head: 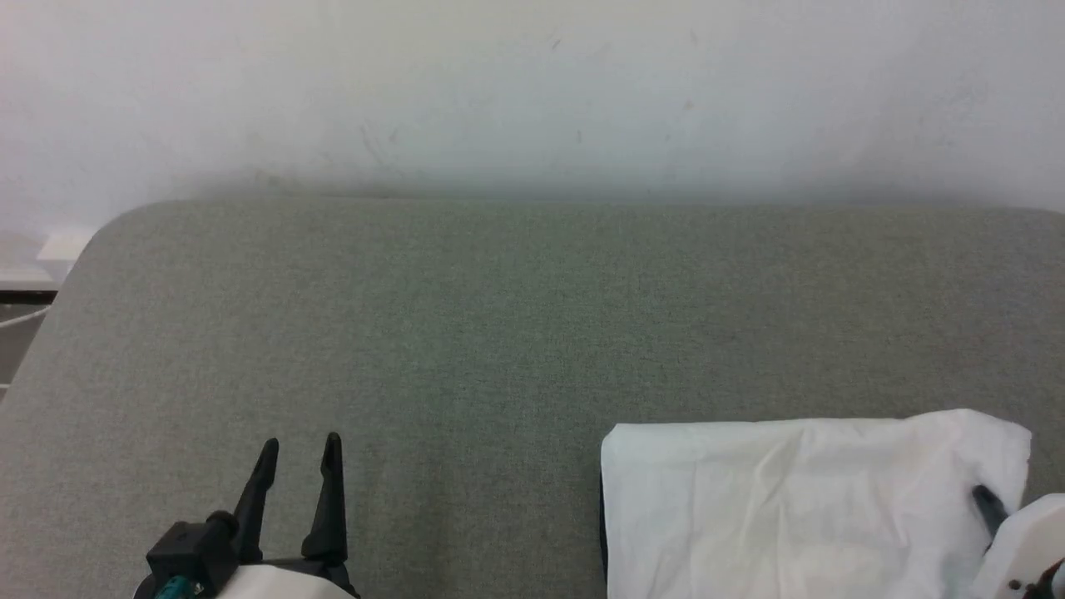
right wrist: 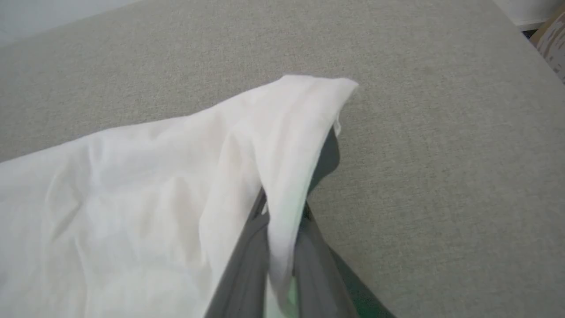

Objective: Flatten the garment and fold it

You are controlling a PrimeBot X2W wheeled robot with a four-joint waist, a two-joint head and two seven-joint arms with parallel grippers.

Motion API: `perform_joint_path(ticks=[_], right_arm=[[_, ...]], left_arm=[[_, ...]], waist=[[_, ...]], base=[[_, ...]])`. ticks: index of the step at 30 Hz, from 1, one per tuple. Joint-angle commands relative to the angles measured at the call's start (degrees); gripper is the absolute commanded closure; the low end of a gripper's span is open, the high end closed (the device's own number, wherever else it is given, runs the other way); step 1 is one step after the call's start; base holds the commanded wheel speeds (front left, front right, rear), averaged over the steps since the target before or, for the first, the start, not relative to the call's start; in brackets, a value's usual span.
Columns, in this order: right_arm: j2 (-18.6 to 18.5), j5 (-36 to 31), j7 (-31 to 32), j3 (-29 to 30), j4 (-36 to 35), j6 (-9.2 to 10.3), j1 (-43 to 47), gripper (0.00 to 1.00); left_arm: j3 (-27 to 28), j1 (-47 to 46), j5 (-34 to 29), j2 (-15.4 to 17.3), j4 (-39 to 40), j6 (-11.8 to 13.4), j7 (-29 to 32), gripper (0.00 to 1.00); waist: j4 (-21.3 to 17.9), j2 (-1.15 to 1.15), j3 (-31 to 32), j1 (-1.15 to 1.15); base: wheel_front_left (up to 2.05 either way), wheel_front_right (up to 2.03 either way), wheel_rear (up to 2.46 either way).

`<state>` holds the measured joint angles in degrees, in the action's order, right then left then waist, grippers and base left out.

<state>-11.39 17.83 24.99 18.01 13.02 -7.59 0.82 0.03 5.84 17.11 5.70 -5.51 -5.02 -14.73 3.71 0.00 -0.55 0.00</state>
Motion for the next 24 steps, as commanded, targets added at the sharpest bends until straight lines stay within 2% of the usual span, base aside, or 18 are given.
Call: perform_joint_path(ticks=[1, 12, 17, 24], right_arm=[[0.47, 1.52, 1.2, -1.88, -3.19, 0.1, 1.83, 1.0], [4.44, 7.54, 10.37, -11.04, -18.57, 0.1, 8.01, 1.0], [5.94, 8.53, 10.68, -14.68, -21.14, 0.1, 7.57, 1.0], [7.32, 8.54, 10.41, -22.94, -20.68, 0.1, 5.49, 1.0]], left_arm=[[0.19, 0.52, -0.44, -0.36, -0.04, -0.47, -0.27, 0.0], [1.2, 2.33, -0.98, -0.86, 0.49, -0.98, -0.27, 0.0], [1.38, 2.27, -1.16, -1.03, 0.5, -1.15, -0.27, 0.0], [1.21, 1.69, -1.52, -1.15, 0.26, -1.36, -0.27, 0.0]], waist=[[0.08, 0.0, 1.29, 0.0], [0.47, 0.0, 2.8, 0.0], [1.43, 0.0, 2.48, 0.0], [3.5, 0.0, 1.55, 0.0]], base=[[0.0, 0.0, 0.0], [0.0, 0.0, 0.0], [0.0, 0.0, 0.0], [0.0, 0.0, 0.0]])
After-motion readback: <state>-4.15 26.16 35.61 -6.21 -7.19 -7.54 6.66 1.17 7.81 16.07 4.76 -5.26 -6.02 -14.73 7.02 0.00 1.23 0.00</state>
